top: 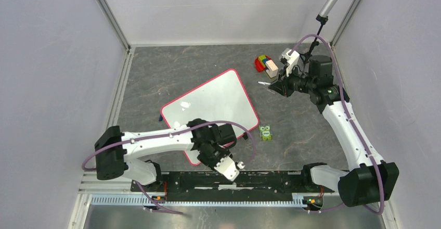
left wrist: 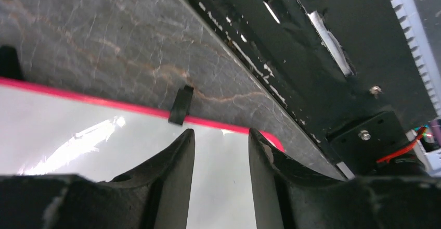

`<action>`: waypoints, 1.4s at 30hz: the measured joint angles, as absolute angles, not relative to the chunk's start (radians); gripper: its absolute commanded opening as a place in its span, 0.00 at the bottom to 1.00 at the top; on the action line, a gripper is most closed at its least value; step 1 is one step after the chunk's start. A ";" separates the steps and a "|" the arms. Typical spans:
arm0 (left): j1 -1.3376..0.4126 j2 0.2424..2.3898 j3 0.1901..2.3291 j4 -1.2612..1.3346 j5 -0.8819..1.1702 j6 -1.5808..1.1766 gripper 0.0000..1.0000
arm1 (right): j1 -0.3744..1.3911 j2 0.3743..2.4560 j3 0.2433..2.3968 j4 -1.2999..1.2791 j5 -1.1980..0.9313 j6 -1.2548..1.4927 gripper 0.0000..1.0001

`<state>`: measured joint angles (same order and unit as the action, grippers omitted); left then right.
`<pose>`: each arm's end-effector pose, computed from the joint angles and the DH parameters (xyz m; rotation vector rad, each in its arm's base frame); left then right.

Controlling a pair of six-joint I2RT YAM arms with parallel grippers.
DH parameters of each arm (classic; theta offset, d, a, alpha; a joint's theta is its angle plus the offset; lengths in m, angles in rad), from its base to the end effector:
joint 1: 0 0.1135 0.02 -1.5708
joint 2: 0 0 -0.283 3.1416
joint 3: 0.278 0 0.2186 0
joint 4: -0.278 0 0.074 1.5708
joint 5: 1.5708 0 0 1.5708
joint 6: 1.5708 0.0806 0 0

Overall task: Write a sentence on the whiteboard
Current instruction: Move the whiteboard to the center of the board.

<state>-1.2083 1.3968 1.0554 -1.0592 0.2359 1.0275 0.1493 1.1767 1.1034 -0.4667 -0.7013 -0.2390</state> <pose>0.0586 -0.2077 0.2282 2.6846 1.2730 -0.3735 0.2312 0.0874 0.3495 -0.7914 1.8799 0.6791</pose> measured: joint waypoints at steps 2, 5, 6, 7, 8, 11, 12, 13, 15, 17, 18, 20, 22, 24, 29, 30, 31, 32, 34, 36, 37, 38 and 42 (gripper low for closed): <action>-1.237 1.419 1.031 -1.025 0.231 1.043 0.48 | 0.147 1.177 1.084 -0.452 -0.685 -0.231 0.00; -1.256 1.453 1.002 -0.956 0.217 1.055 0.46 | 0.141 1.175 1.057 -0.433 -0.674 -0.225 0.00; -1.260 1.466 0.996 -0.937 0.213 1.056 0.46 | 0.141 1.170 1.046 -0.421 -0.673 -0.224 0.00; -1.264 1.481 0.991 -0.918 0.209 1.057 0.46 | 0.141 1.163 1.036 -0.413 -0.673 -0.224 0.00; -1.266 1.496 0.988 -0.901 0.206 1.057 0.45 | 0.141 1.155 1.026 -0.405 -0.673 -0.224 0.00; -1.270 1.538 0.988 -0.857 0.184 1.069 0.45 | 0.139 1.128 1.003 -0.393 -0.682 -0.224 0.00; -1.271 1.555 0.988 -0.842 0.174 1.082 0.45 | 0.139 1.124 1.003 -0.390 -0.687 -0.224 0.00; -1.271 1.567 0.988 -0.832 0.164 1.091 0.44 | 0.139 1.123 1.003 -0.384 -0.693 -0.224 0.00; -1.271 1.594 0.988 -0.817 0.141 1.109 0.44 | 0.138 1.123 1.003 -0.375 -0.702 -0.224 0.00; -1.272 1.618 0.988 -0.807 0.119 1.131 0.43 | 0.137 1.123 1.003 -0.374 -0.707 -0.225 0.00; -1.272 1.629 0.988 -0.807 0.102 1.145 0.42 | 0.136 1.123 1.003 -0.374 -0.707 -0.226 0.00; -1.272 1.644 0.988 -0.812 0.080 1.161 0.40 | 0.136 1.123 1.003 -0.375 -0.710 -0.229 0.00; -1.272 1.656 0.988 -0.821 0.064 1.172 0.38 | 0.136 1.123 1.003 -0.375 -0.712 -0.232 0.00; -1.271 1.670 0.992 -0.836 0.047 1.181 0.37 | 0.136 1.123 1.003 -0.376 -0.715 -0.233 0.00; -1.268 1.697 1.006 -0.856 0.022 1.193 0.23 | 0.135 1.123 1.003 -0.376 -0.721 -0.238 0.00; -1.267 1.702 1.009 -0.860 0.017 1.194 0.19 | 0.135 1.123 1.003 -0.376 -0.723 -0.240 0.00; -1.267 1.708 1.015 -0.867 0.015 1.197 0.14 | 0.135 1.123 1.003 -0.376 -0.725 -0.240 0.00; -1.269 1.715 1.023 -0.877 0.012 1.206 0.10 | 0.135 1.123 1.003 -0.376 -0.725 -0.240 0.00; -1.269 1.731 1.040 -0.891 0.009 1.211 0.05 | 0.134 1.123 1.003 -0.377 -0.727 -0.241 0.00; -1.268 1.745 1.058 -0.900 0.008 1.214 0.03 | 0.133 1.123 1.003 -0.379 -0.731 -0.243 0.00; -1.268 1.754 1.069 -0.904 0.006 1.216 0.03 | 0.131 1.123 1.003 -0.379 -0.733 -0.244 0.00; -1.268 1.764 1.083 -0.905 0.003 1.219 0.03 | 0.129 1.123 1.003 -0.380 -0.733 -0.245 0.00; -1.269 1.797 1.130 -0.910 0.000 1.228 0.03 | 0.123 1.126 1.003 -0.382 -0.739 -0.251 0.00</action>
